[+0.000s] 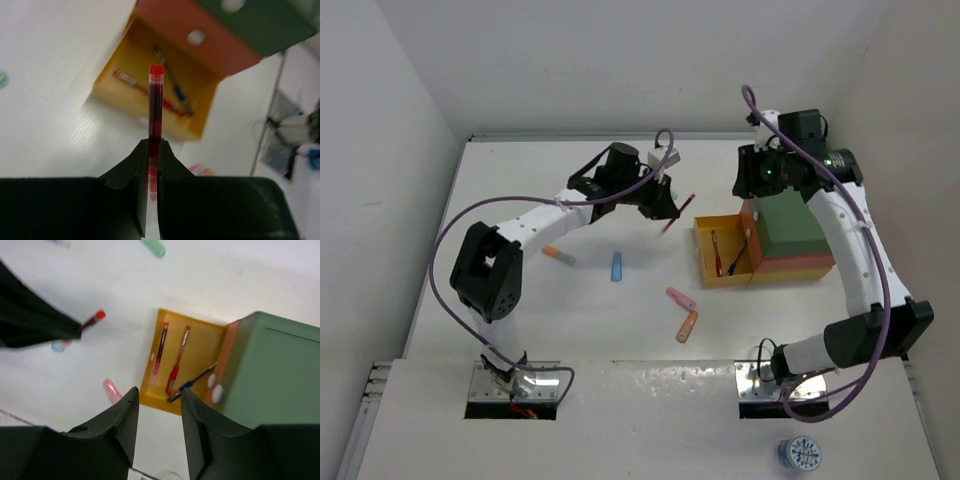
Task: Sort the stationery into containers
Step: Place the pen in the drawer.
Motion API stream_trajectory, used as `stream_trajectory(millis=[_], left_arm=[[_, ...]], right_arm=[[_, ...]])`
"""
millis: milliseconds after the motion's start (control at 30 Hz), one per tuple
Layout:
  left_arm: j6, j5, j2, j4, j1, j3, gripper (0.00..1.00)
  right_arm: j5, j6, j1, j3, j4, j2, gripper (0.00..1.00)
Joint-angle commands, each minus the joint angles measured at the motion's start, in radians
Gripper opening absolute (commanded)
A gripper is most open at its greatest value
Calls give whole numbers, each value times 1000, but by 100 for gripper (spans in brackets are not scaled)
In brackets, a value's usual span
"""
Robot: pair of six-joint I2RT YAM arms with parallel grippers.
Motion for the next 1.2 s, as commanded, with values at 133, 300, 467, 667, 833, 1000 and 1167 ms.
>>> stream_trajectory(millis=[133,300,467,667,833,1000,1167], left_arm=[[-568,-272,75,73,-186,172,0],[-665,-367,177,65,-259,281,0],[-708,-462,257,36,-271,354,3],[-774,-493,300,34,-289,336,24],[-779,-496,307,39,-294,345,44],[-694,-547,261,-2,-276,361,46],[-633,-768,74,-108,-107,221,39]], right_arm=[[95,51,-98,44,10,-87,40],[79,84,-144,0,27,-117,40],[56,87,-167,-28,21,-125,40],[44,88,-178,-29,18,-116,41],[30,90,-178,-29,16,-110,41],[24,87,-178,-31,13,-110,42],[17,73,-178,-34,4,-105,42]])
